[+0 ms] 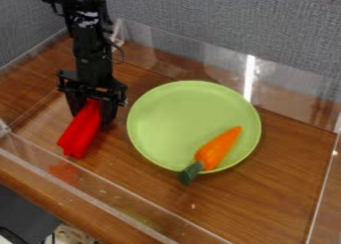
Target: Put the red object on the right side
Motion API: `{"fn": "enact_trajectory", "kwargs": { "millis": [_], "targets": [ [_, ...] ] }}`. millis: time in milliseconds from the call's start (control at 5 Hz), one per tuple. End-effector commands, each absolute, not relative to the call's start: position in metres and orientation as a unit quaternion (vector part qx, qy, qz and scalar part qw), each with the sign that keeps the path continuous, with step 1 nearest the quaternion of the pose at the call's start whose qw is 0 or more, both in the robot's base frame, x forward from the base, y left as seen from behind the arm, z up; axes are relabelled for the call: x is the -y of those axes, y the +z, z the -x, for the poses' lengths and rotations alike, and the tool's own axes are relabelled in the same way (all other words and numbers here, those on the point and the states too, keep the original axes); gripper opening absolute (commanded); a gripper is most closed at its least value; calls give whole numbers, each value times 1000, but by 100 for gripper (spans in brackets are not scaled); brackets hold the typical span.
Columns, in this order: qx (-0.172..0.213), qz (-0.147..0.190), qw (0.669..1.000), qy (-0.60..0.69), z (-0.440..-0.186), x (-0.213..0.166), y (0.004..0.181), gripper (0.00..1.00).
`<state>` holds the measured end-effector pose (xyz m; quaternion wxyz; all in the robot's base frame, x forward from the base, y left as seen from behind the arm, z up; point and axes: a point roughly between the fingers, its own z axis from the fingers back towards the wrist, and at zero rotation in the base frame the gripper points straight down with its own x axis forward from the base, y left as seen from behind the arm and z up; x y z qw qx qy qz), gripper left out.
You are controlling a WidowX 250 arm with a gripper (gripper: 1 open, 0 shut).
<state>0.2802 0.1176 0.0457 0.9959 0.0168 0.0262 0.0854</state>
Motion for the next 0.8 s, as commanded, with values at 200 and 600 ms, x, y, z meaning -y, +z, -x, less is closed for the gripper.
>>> {"fn": "enact_trajectory", "kwargs": {
  "millis": [200,600],
  "targets": [
    [23,-39,995,88,-297,-110,106,0],
    [35,-40,992,114,-305,-92,145,0]
  ]
}}
